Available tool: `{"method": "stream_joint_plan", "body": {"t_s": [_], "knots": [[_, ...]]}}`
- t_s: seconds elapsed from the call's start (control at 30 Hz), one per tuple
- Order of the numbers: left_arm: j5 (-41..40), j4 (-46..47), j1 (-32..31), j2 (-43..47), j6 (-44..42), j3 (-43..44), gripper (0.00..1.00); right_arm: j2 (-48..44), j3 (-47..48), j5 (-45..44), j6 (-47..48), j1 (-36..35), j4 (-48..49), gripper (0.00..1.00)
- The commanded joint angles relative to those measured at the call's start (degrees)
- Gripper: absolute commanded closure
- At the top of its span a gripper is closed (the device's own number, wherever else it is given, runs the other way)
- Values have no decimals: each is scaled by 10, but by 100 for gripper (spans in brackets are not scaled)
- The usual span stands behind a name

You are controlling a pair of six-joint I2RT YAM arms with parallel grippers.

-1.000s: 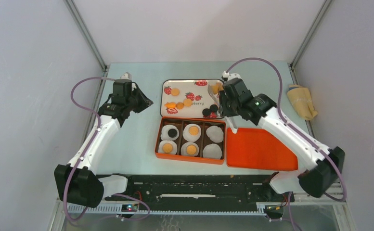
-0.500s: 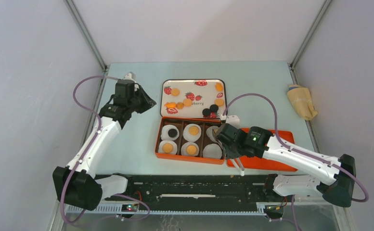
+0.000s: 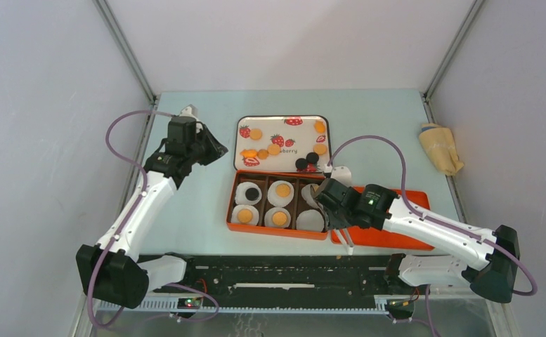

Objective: Pack the cookies

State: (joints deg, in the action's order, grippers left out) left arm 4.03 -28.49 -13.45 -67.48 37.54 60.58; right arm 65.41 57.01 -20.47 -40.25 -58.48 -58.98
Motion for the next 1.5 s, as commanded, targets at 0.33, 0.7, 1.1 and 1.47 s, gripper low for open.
{"method": "stream_joint_plan", "body": {"t_s": [0.33,0.7,1.1,1.47], "knots": [[0,5,-4,8,-14,46,71,-12,38,-45,1,7,17,42],[10,10,-4,2,-17,57,72,-51,129,-46,98,119,70,47],[11,15,-4,-26,-16,62,72,146,144,-21,204,228,188,47],[7,14,-4,-36,-18,61,72,246,151,21,224,273,237,52]]}}
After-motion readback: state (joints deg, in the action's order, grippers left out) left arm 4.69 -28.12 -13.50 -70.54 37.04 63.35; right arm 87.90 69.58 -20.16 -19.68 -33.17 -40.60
